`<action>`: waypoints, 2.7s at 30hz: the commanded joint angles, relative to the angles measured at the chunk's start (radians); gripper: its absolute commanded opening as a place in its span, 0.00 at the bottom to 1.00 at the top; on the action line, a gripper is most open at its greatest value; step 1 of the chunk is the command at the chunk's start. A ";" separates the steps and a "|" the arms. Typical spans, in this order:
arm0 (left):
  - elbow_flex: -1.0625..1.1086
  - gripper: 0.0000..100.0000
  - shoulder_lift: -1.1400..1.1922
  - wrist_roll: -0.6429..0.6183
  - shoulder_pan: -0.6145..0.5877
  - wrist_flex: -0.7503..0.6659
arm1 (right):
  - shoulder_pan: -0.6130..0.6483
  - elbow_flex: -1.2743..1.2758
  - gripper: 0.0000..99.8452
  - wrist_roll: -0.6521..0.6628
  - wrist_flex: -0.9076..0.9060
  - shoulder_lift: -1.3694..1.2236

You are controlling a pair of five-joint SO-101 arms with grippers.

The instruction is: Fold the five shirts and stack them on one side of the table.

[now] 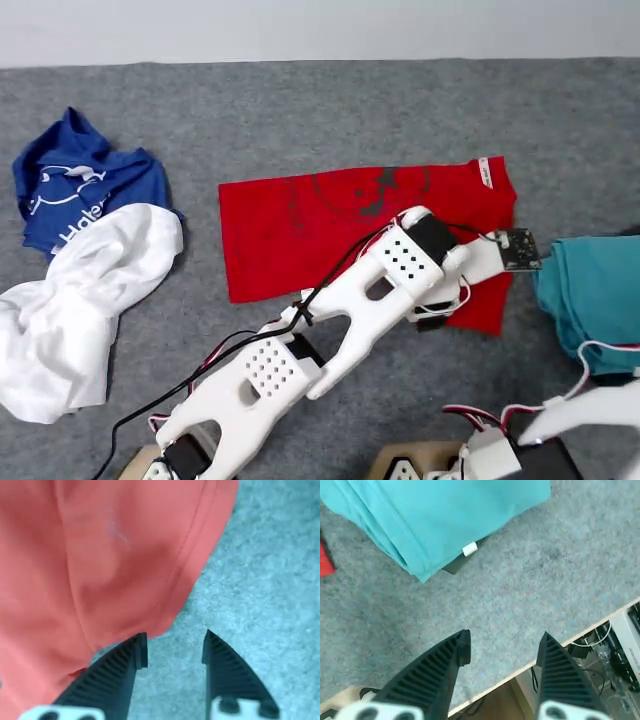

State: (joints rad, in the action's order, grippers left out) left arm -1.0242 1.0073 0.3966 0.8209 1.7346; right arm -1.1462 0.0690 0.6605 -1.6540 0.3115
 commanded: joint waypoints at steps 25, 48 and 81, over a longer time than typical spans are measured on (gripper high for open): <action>-0.093 0.00 0.091 0.006 -0.044 -0.066 | -0.019 -0.011 0.23 0.011 -0.101 0.039; -0.292 0.01 0.072 -0.192 -0.189 -0.104 | -0.015 -0.005 0.23 0.008 -0.102 0.039; -0.228 0.18 0.071 -0.152 0.041 -0.035 | -0.021 -0.003 0.23 0.012 -0.102 0.039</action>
State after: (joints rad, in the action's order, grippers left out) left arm -1.2942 1.1147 0.2263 0.8608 1.7285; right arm -1.1554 0.0690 0.6636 -1.7400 0.3115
